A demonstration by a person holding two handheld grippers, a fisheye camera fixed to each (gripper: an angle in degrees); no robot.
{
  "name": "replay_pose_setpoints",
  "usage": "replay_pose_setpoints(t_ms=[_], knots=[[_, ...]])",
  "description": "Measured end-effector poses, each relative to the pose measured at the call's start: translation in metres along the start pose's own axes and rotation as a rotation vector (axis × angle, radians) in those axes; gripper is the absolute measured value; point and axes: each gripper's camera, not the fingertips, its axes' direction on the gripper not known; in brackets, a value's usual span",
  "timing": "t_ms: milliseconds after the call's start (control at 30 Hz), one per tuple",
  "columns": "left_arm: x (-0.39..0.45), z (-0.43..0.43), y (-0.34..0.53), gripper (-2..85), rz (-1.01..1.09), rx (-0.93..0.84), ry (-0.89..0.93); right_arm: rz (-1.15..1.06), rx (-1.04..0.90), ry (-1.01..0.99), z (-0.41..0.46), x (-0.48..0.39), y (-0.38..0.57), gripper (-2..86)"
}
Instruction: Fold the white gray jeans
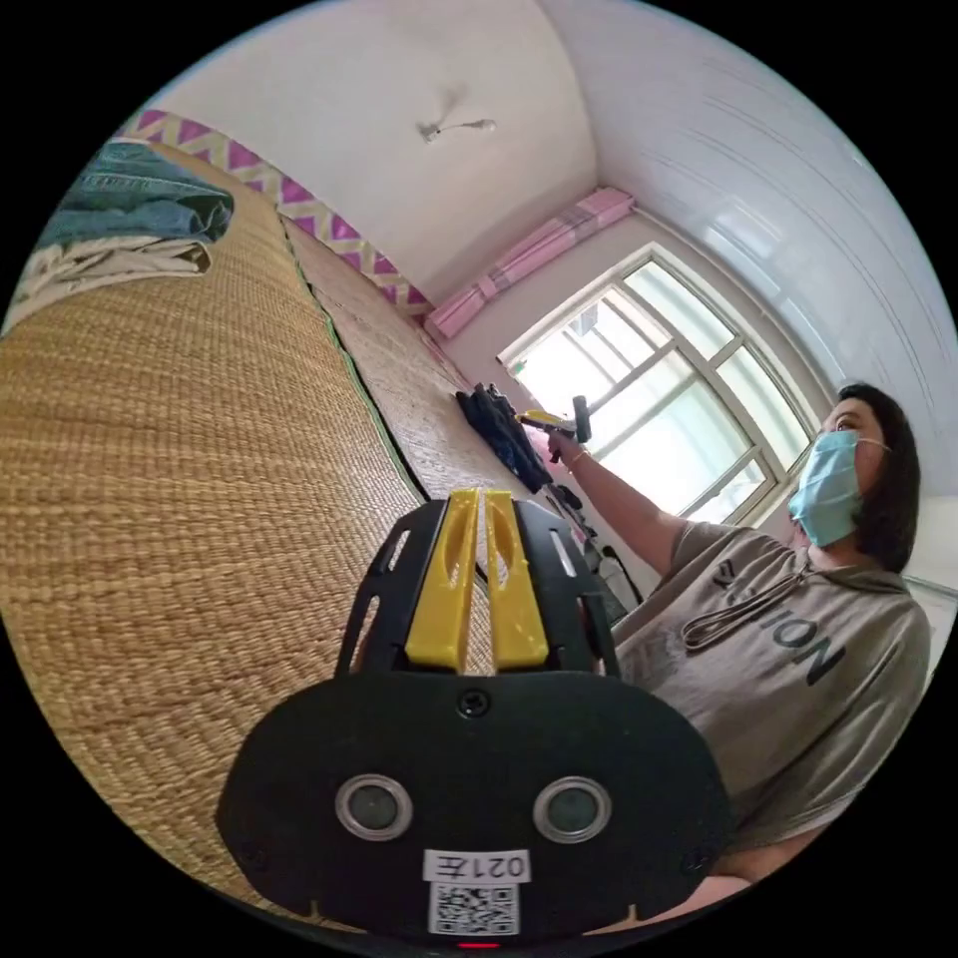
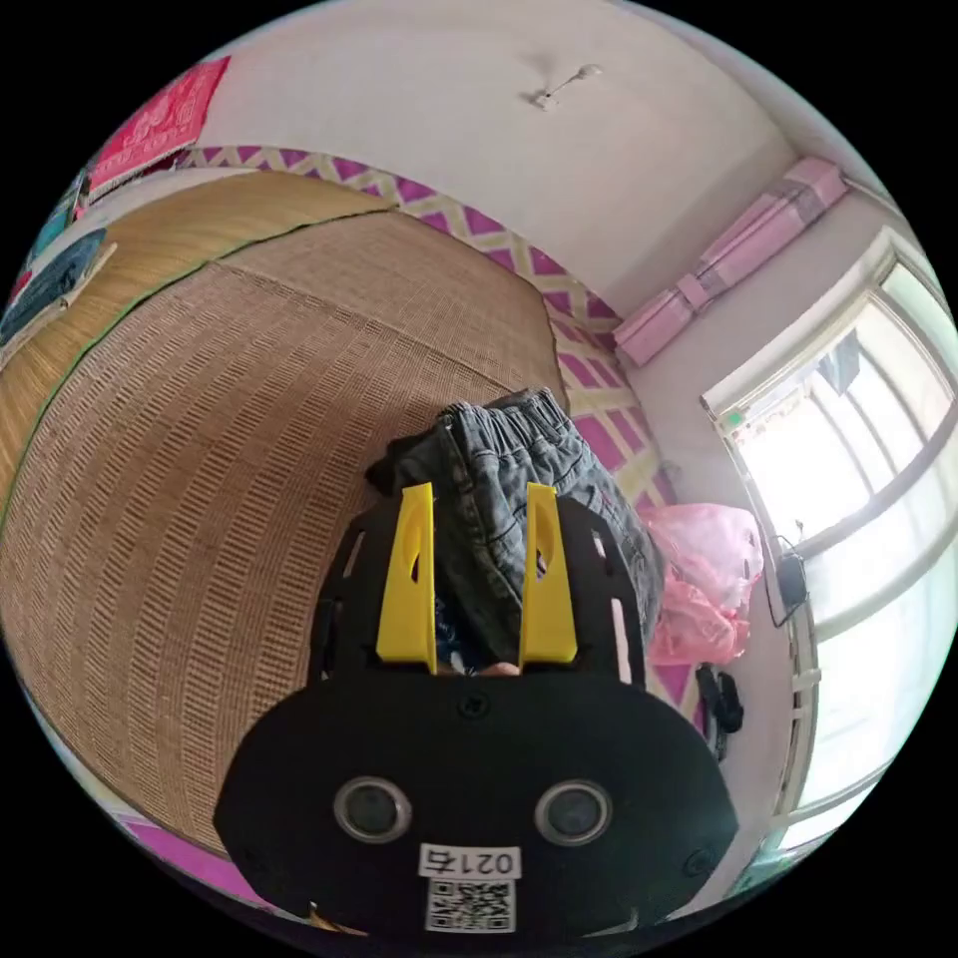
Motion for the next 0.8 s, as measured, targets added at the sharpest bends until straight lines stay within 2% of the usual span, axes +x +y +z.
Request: replay_pose_setpoints(t_ms=[167, 433, 533, 600, 667, 733, 800], knots=[[-0.026, -0.01, 0.004, -0.9, -0.046, 0.051, 0.214, -0.166, -0.071, 0.03, 0.01, -0.039, -0.029, 13.9], [-0.024, 0.002, -0.007, -0.9, -0.011, -0.053, 0.242, -0.226, -0.107, 0.107, 0.017, -0.082, -0.042, 8.3], [-0.031, -0.003, -0.008, -0.9, -0.037, -0.031, 0.255, -0.074, -0.105, 0.038, 0.003, -0.064, -0.048, 6.7], [-0.035, -0.006, -0.009, -0.9, -0.053, -0.02, 0.271, 0.216, -0.08, -0.094, -0.02, -0.015, -0.05, 6.4], [-0.039, -0.009, -0.011, -0.9, -0.069, -0.011, 0.288, 0.387, -0.038, -0.186, -0.043, 0.024, -0.044, 6.4], [-0.041, -0.012, -0.012, -0.9, -0.073, -0.004, 0.291, 0.437, 0.006, -0.209, -0.073, 0.047, -0.041, 6.4], [-0.042, -0.015, -0.013, -0.9, -0.077, 0.002, 0.292, 0.361, 0.07, -0.177, -0.125, 0.052, -0.049, 6.2]])
